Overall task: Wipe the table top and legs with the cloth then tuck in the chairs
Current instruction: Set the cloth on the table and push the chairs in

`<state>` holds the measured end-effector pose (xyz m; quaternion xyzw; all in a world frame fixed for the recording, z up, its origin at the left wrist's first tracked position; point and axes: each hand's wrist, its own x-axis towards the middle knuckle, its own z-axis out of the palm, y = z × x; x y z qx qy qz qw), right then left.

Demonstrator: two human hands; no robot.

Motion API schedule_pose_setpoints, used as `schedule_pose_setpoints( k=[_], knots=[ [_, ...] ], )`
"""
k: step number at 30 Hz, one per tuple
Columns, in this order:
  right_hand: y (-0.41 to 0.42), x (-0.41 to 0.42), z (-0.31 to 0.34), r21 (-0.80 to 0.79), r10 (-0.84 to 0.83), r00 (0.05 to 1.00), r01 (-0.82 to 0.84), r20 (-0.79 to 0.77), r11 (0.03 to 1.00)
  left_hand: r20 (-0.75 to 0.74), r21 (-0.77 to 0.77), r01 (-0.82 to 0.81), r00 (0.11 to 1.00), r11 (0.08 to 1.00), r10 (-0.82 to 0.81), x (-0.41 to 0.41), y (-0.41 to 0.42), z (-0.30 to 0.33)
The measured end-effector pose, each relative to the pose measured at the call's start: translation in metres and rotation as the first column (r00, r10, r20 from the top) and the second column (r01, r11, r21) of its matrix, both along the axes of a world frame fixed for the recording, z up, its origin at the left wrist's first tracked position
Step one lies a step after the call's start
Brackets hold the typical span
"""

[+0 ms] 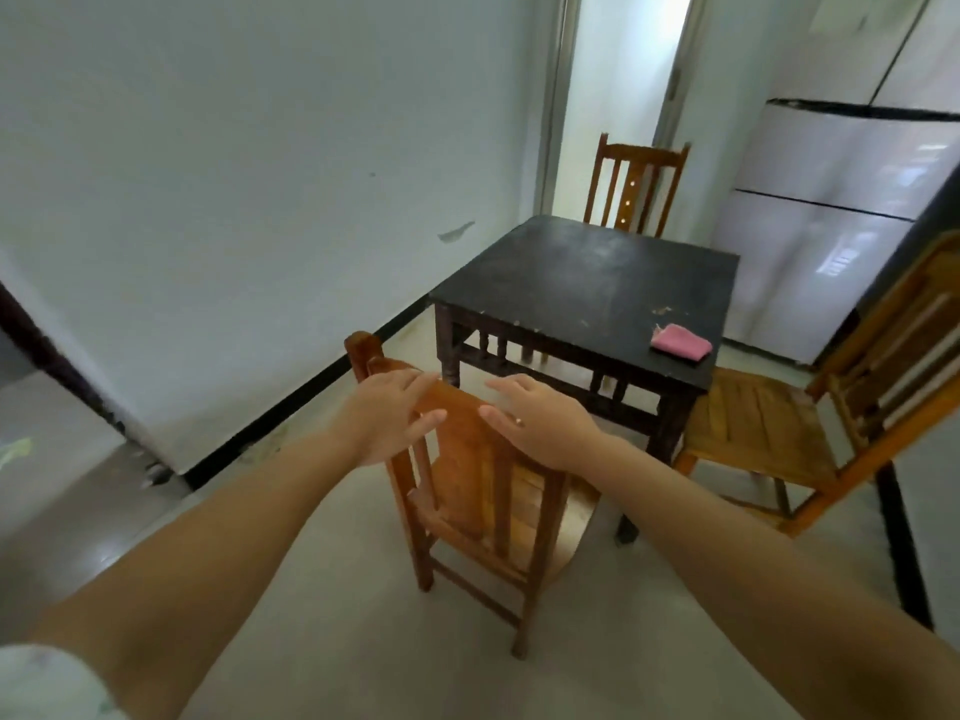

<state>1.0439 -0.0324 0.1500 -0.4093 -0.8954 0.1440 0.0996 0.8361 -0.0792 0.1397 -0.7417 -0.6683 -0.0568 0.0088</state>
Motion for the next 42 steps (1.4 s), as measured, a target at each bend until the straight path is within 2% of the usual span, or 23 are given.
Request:
schedule_pose_setpoints(
  k=[3,6,12,18,25,29,42],
  knots=[
    [-0.015,-0.028,-0.009,-0.052,-0.121,0.990,0.124,0.072,0.991,-0.068,0.007,0.095,0.993,0.995,-0.094,-0.025,0.003,-0.004],
    [-0.024,-0.037,-0.018,-0.040,-0.263,0.959,0.268,0.104,0.962,-0.097,-0.021,0.172,0.980,0.985,-0.173,-0.037,0.016,-0.009],
    [-0.024,-0.045,-0.040,0.005,-0.400,0.909,0.402,0.119,0.916,-0.130,-0.112,0.232,0.961,0.966,-0.245,-0.058,0.044,-0.020],
    [-0.016,-0.051,-0.066,0.064,-0.517,0.856,0.516,0.013,0.854,-0.088,-0.063,0.288,0.952,0.956,-0.293,-0.075,0.059,-0.035],
    [-0.007,-0.053,-0.076,0.163,-0.575,0.818,0.564,0.027,0.810,-0.039,-0.026,0.319,0.947,0.947,-0.320,-0.077,0.087,-0.050],
    [0.000,-0.049,-0.079,0.209,-0.583,0.812,0.565,0.033,0.798,0.012,0.099,0.314,0.948,0.944,-0.317,-0.075,0.100,-0.066],
    [0.084,-0.026,-0.081,0.212,-0.578,0.811,0.552,0.090,0.807,0.076,0.148,0.292,0.949,0.945,-0.305,-0.059,0.174,-0.078]
  ],
)
